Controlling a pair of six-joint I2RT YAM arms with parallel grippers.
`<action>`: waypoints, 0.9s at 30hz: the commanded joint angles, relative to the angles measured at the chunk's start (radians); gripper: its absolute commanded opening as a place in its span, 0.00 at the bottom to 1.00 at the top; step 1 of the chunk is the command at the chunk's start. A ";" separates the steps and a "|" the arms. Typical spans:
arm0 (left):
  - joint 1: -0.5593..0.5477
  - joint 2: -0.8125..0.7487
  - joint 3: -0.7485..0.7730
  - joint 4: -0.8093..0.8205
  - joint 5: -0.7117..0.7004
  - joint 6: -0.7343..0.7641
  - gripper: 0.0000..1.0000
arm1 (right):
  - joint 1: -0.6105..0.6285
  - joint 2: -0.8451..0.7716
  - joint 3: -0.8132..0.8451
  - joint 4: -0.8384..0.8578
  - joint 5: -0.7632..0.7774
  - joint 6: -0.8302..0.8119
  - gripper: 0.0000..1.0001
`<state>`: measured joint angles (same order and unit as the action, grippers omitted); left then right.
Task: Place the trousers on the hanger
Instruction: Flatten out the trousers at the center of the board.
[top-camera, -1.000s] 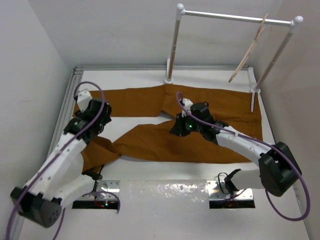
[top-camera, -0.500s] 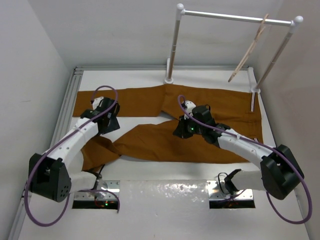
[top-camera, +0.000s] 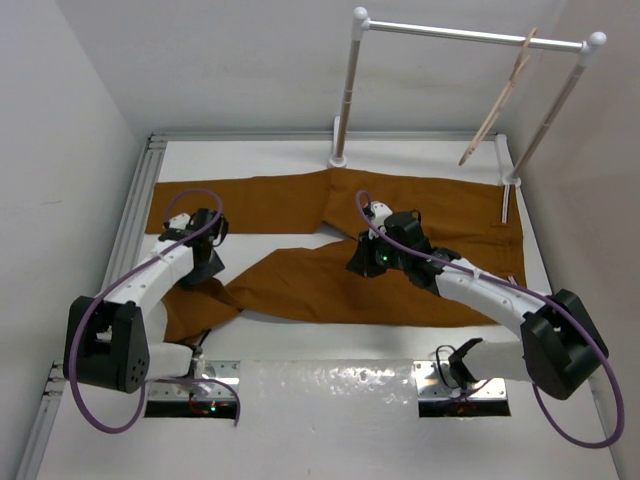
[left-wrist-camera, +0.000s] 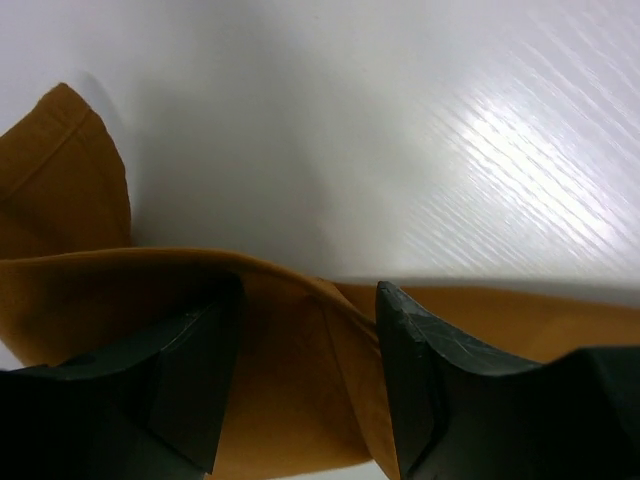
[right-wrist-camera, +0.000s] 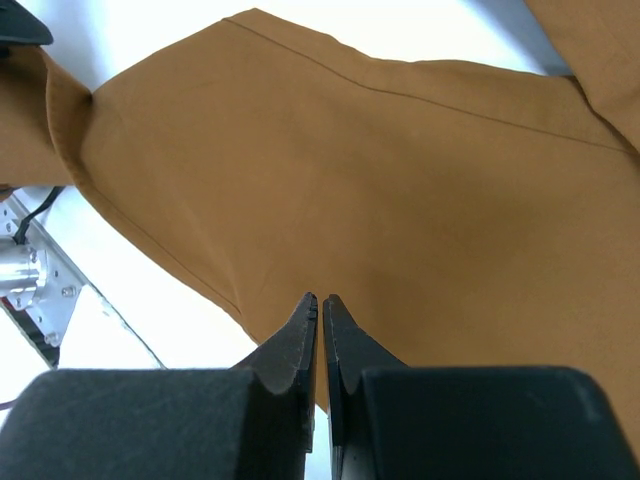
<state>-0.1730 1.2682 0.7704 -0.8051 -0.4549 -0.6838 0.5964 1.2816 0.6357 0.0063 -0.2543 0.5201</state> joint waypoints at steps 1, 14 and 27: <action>0.023 0.013 -0.003 0.066 -0.051 -0.030 0.52 | 0.002 -0.025 -0.005 0.040 0.006 0.001 0.05; 0.011 0.073 0.283 0.098 0.053 0.082 0.00 | 0.002 -0.007 -0.007 0.043 0.050 0.000 0.05; -0.381 -0.176 0.201 -0.088 -0.103 -0.113 0.00 | 0.002 0.028 -0.001 0.041 0.053 -0.003 0.05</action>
<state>-0.5659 1.1286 1.1118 -0.7959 -0.5159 -0.6983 0.5964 1.2949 0.6357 0.0139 -0.2077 0.5198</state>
